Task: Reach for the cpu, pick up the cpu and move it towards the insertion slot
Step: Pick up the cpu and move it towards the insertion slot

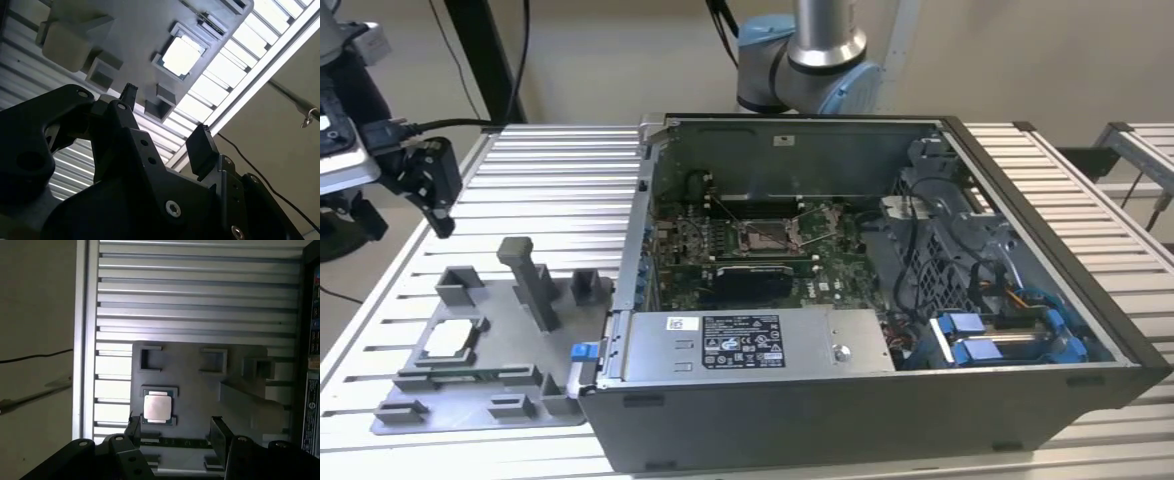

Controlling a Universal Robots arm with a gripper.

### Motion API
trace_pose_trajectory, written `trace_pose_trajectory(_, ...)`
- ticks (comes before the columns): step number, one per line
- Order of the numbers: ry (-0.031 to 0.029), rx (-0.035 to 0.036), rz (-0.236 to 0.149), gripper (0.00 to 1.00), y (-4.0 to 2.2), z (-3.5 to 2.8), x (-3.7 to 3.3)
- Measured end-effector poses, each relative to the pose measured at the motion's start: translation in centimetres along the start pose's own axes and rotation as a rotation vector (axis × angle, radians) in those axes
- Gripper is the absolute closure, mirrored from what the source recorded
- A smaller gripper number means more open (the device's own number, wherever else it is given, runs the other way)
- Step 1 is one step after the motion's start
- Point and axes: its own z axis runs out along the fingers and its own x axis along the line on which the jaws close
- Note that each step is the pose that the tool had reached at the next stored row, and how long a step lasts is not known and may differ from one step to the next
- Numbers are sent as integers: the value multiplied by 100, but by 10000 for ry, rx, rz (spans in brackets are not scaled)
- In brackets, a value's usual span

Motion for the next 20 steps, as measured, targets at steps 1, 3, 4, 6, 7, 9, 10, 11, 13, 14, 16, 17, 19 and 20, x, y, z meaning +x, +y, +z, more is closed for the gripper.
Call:
trace_pose_trajectory(1, 0, 0, 0, 0, 0, 9, 0)
trace_pose_trajectory(3, 0, 0, 0, 0, -1, 26, 0)
trace_pose_trajectory(4, 0, 0, 0, 0, -1, 34, 0)
trace_pose_trajectory(6, 0, 0, 2, 0, -1, 53, 0)
trace_pose_trajectory(7, -1, 0, 2, 0, -1, 63, 1)
trace_pose_trajectory(9, -1, 0, 2, 0, -2, 80, 1)
trace_pose_trajectory(10, 0, 0, 2, 0, -3, 89, 1)
trace_pose_trajectory(11, 0, 0, 1, 0, -3, 97, 0)
trace_pose_trajectory(13, 0, 0, -1, 0, -5, 114, 0)
trace_pose_trajectory(14, 0, 0, -1, 0, -5, 123, 0)
trace_pose_trajectory(16, -1, -1, 0, 0, -5, 144, 0)
trace_pose_trajectory(17, 0, 0, 0, 0, -6, 154, -1)
trace_pose_trajectory(19, 0, 0, 1, 0, -6, 175, 0)
trace_pose_trajectory(20, 0, 0, 2, 0, -6, 186, 1)
